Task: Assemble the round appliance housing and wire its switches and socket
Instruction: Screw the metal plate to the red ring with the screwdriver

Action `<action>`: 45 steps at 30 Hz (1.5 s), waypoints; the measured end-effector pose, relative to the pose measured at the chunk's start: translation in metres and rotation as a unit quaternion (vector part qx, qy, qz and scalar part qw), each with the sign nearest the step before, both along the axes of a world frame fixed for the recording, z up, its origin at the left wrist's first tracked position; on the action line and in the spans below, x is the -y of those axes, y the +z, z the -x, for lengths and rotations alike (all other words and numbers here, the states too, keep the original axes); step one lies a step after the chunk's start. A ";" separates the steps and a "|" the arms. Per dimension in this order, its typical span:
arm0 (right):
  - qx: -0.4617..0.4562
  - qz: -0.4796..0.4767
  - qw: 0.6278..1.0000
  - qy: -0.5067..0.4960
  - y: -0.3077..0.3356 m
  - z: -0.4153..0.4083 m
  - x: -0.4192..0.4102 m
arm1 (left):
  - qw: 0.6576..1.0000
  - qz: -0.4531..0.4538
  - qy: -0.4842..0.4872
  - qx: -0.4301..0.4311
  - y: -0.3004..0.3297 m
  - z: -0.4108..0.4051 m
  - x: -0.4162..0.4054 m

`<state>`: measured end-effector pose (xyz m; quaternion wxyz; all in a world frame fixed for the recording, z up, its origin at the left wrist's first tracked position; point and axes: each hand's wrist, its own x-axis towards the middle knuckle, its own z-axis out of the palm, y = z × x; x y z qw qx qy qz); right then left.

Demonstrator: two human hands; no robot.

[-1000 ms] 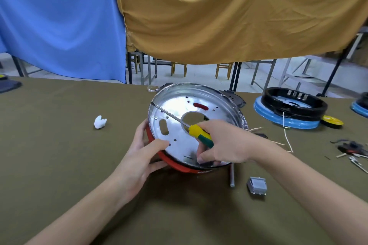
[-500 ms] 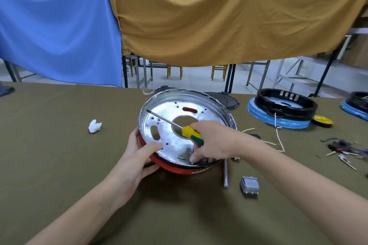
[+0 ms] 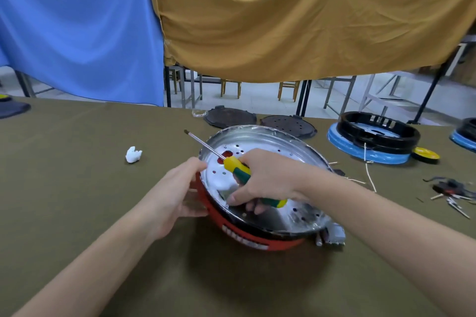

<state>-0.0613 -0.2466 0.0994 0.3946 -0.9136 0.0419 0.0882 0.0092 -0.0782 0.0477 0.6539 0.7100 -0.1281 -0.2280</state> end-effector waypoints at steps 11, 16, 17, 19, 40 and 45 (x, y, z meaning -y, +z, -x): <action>0.021 -0.088 0.996 -0.028 0.013 0.029 0.008 | 0.992 -0.015 -0.073 -0.105 0.000 -0.026 -0.017; 0.060 -0.097 0.992 -0.049 -0.013 0.024 0.006 | 0.995 0.015 -0.056 -0.082 -0.003 -0.024 -0.006; 0.070 -0.099 0.991 -0.052 -0.017 0.023 0.007 | 0.996 0.013 -0.046 -0.070 -0.005 -0.026 -0.007; 0.089 -0.102 0.989 -0.060 -0.021 0.020 0.011 | 0.997 0.014 -0.046 -0.067 -0.007 -0.028 -0.011; 0.202 0.141 0.969 0.017 -0.016 -0.037 0.027 | 0.990 0.067 -0.102 -0.065 -0.010 -0.034 -0.004; 0.238 0.183 0.953 0.039 -0.029 -0.048 0.019 | 0.982 0.073 -0.166 -0.051 -0.019 -0.027 -0.003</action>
